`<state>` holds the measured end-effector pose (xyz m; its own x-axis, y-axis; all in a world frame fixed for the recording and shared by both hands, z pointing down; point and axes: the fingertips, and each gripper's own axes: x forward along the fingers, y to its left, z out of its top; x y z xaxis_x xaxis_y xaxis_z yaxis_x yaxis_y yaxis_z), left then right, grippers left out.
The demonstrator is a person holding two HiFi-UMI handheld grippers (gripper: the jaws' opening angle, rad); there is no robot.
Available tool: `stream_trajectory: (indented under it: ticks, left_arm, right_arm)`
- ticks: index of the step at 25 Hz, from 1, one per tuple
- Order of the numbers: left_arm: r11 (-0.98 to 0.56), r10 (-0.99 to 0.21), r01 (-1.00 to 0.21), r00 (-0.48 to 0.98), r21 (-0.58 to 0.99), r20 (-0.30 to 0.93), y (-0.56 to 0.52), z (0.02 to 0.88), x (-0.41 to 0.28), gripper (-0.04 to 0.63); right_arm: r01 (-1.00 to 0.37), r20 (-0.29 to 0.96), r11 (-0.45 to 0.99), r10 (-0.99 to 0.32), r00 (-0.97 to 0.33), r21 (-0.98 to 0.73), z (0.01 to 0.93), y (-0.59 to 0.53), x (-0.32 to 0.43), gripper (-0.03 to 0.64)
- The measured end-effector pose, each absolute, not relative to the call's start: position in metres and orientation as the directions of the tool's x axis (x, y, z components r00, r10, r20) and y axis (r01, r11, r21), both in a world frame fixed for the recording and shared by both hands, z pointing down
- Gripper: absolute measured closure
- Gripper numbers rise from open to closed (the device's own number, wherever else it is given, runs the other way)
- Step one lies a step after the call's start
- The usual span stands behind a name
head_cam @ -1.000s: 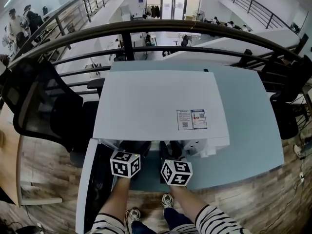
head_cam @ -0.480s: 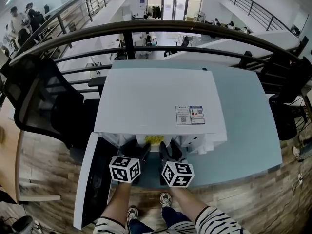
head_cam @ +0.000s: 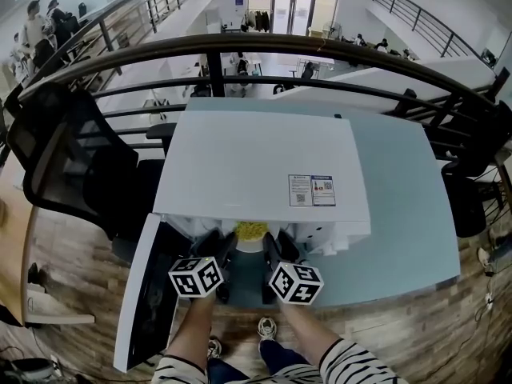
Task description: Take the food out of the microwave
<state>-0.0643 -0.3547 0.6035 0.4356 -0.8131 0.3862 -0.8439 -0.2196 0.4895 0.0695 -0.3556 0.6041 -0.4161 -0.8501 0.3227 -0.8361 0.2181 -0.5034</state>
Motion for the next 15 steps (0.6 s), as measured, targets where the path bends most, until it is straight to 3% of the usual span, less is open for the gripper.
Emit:
stream_trajectory:
  ticks: [5,8,15]
  left_arm:
    - [-0.207,-0.806,-0.829,0.446,0.52,0.39,-0.359,0.606,-0.058,0.373]
    - [-0.184,-0.816,-0.828,0.429,0.529,0.388,-0.358,0.607,-0.059,0.451]
    - [-0.129,-0.834,-0.83,0.388,0.543,0.394,-0.346,0.602,-0.063,0.477]
  right_arm:
    - [-0.807,0.317,0.237,-0.831,-0.457,-0.542,0.607,-0.359,0.066,0.469]
    - [-0.805,0.324,0.249,-0.821,-0.471,-0.538,0.607,-0.359,0.065,0.472]
    - [-0.795,0.337,0.255,-0.803,-0.491,-0.551,0.602,-0.35,0.064,0.499]
